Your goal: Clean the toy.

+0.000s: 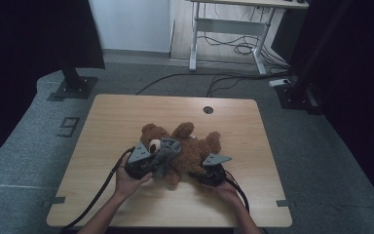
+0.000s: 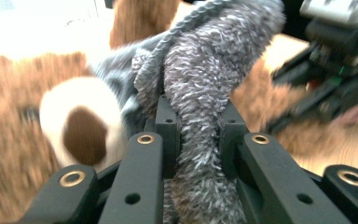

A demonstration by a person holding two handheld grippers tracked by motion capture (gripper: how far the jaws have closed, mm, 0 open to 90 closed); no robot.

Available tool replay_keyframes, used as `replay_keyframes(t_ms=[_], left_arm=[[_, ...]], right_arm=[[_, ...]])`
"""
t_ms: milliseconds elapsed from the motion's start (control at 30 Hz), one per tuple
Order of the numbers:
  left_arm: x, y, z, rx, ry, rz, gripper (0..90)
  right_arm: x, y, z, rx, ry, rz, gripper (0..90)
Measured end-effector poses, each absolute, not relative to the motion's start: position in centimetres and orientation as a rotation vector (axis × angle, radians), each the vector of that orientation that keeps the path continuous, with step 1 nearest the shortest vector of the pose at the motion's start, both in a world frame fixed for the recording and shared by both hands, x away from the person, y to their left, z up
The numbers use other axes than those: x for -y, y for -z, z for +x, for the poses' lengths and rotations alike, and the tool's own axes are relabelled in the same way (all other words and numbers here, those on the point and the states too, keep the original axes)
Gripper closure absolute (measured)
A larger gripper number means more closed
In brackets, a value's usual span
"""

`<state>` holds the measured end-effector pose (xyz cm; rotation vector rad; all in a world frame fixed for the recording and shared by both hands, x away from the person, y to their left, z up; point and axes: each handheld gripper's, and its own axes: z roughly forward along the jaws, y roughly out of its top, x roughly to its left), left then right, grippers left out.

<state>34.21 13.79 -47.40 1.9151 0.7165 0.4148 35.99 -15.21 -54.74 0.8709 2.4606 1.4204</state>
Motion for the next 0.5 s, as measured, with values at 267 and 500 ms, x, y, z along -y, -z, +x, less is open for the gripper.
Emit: replay_keyframes(t_ms=[267, 500], left_arm=[[-12.0, 44.8, 36.5, -0.713, -0.375, 1.871, 75.9], [-11.0, 44.2, 38.8, -0.746, -0.329, 1.876, 76.0]], right_arm=[[15.1, 54.7, 35.9, -2.470, -1.419, 0.862, 71.0], [15.1, 54.7, 36.0, -2.475, -1.424, 0.863, 71.0]])
